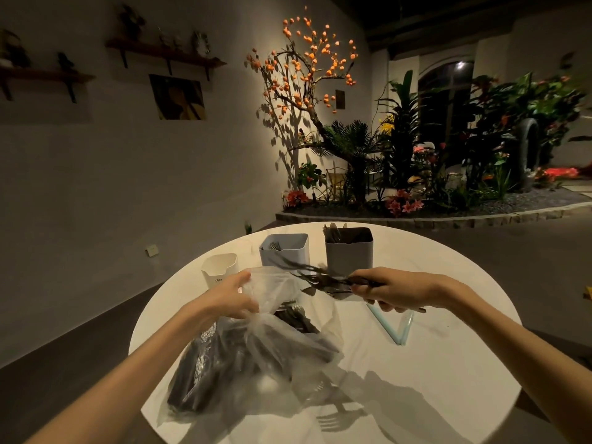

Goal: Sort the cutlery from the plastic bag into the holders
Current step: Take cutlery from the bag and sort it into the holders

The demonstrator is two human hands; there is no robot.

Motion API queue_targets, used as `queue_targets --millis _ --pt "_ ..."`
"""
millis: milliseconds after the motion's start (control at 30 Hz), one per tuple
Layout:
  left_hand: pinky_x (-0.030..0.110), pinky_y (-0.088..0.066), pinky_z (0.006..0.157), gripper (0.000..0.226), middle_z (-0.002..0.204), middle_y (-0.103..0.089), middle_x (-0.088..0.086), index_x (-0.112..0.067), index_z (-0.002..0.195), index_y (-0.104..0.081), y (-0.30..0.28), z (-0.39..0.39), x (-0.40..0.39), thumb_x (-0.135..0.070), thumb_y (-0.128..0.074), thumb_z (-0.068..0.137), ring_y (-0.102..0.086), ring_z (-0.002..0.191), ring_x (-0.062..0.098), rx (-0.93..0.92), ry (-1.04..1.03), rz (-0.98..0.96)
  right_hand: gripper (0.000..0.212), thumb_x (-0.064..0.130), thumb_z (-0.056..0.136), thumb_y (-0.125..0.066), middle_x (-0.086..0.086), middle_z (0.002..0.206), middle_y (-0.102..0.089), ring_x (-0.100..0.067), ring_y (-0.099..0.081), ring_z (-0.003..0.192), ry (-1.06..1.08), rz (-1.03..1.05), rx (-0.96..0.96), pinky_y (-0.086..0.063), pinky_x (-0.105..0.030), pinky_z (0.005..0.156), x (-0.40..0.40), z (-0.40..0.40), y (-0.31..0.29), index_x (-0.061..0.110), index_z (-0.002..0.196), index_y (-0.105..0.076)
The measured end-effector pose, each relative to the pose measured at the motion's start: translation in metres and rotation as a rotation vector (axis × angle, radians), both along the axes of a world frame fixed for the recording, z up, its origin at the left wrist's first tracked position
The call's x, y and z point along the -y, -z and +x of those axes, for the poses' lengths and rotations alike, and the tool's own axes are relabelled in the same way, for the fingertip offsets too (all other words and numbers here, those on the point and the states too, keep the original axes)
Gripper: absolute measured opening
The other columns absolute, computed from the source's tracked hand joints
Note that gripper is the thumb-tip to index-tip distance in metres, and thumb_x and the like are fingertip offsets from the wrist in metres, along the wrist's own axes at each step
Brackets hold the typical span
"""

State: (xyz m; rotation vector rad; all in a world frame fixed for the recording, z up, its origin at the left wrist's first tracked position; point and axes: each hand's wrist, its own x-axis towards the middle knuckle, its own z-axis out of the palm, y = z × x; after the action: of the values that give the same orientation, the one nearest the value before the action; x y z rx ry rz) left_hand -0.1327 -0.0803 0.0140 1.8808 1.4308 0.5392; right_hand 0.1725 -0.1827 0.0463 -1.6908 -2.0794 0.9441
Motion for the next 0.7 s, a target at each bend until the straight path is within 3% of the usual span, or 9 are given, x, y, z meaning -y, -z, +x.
queue_targets --millis 67,133,233,333,433,533,600,667,700 --pt "0.026 -0.056 0.077 0.074 0.154 -0.041 0.004 -0.015 0.151 -0.041 0.006 0.005 -0.006 -0.001 -0.071 0.085 -0.051 0.120 0.018 0.135 -0.069 0.024 0.022 0.025 0.107 -0.042 -0.003 0.081 -0.046 -0.008 -0.041 0.061 0.022 -0.073 -0.128 -0.036 -0.020 0.054 0.003 0.004 -0.007 0.008 0.116 -0.053" --pt "0.030 -0.053 0.086 0.055 0.142 -0.055 0.005 -0.016 0.137 -0.057 0.009 0.011 -0.013 -0.002 -0.070 0.085 -0.055 0.118 0.020 0.256 -0.125 0.045 0.020 0.027 0.106 -0.045 -0.002 0.077 -0.050 -0.007 -0.042 0.059 0.040 -0.128 -0.265 -0.036 -0.020 0.053 0.004 0.005 -0.014 0.009 0.108 -0.054" --pt "0.042 -0.047 0.106 0.025 0.122 -0.068 0.005 -0.020 0.100 -0.074 0.009 0.025 -0.017 -0.002 -0.067 0.085 -0.059 0.118 0.024 0.382 -0.166 0.088 0.020 0.027 0.103 -0.047 0.003 0.069 -0.058 -0.008 -0.043 0.057 0.048 -0.168 -0.483 -0.034 -0.020 0.051 0.005 0.004 -0.020 0.009 0.102 -0.056" --pt "0.046 -0.049 0.106 0.024 0.112 -0.072 0.012 -0.006 0.082 -0.076 0.005 0.039 -0.012 0.008 -0.058 0.090 -0.063 0.115 0.031 0.539 -0.147 0.039 0.028 0.031 0.096 -0.053 -0.002 0.076 -0.060 -0.011 -0.042 0.059 0.031 -0.178 -0.697 -0.032 -0.021 0.051 -0.003 0.003 -0.018 0.006 0.108 -0.054" --pt "0.049 -0.055 0.096 0.015 0.119 -0.071 0.020 0.005 0.100 -0.068 0.003 0.050 -0.002 0.008 -0.055 0.094 -0.070 0.107 0.036 0.614 0.091 -0.269 0.033 0.031 0.096 -0.054 -0.005 0.080 -0.056 -0.011 -0.039 0.059 -0.009 -0.189 -0.851 -0.031 -0.020 0.050 -0.015 0.001 -0.014 0.004 0.115 -0.051" --pt "0.043 -0.050 0.105 0.024 0.131 -0.067 0.013 -0.002 0.119 -0.067 0.000 0.055 0.002 -0.002 -0.061 0.096 -0.064 0.122 0.030 0.226 0.602 -0.436 0.037 0.028 0.100 -0.052 -0.004 0.078 -0.053 -0.010 -0.036 0.058 0.008 -0.198 -0.965 -0.029 -0.019 0.047 -0.033 -0.001 -0.008 0.005 0.129 -0.049" --pt "0.040 -0.044 0.111 0.037 0.140 -0.061 0.014 -0.005 0.135 -0.060 0.005 0.059 -0.002 -0.008 -0.061 0.098 -0.057 0.131 0.026 0.103 0.826 -0.469 0.034 0.027 0.101 -0.051 -0.004 0.079 -0.052 -0.010 -0.034 0.058 0.005 -0.205 -0.985 -0.026 -0.019 0.047 -0.046 -0.004 -0.001 0.007 0.128 -0.048" --pt "0.048 -0.042 0.113 0.050 0.138 -0.061 0.016 -0.004 0.139 -0.055 0.013 0.064 -0.012 -0.020 -0.070 0.093 -0.057 0.131 0.031 0.311 0.733 -0.518 0.032 0.028 0.102 -0.050 -0.005 0.081 -0.051 -0.011 -0.033 0.059 0.013 -0.204 -1.005 -0.024 -0.021 0.049 -0.060 -0.010 0.009 0.007 0.126 -0.048" --pt "0.054 -0.042 0.112 0.066 0.136 -0.062 0.018 -0.004 0.140 -0.053 0.020 0.066 -0.019 -0.029 -0.079 0.085 -0.058 0.128 0.034 0.515 0.626 -0.559 0.031 0.029 0.102 -0.050 -0.005 0.082 -0.052 -0.011 -0.035 0.059 0.034 -0.180 -0.991 -0.026 -0.021 0.049 -0.065 -0.015 0.016 0.006 0.123 -0.048"
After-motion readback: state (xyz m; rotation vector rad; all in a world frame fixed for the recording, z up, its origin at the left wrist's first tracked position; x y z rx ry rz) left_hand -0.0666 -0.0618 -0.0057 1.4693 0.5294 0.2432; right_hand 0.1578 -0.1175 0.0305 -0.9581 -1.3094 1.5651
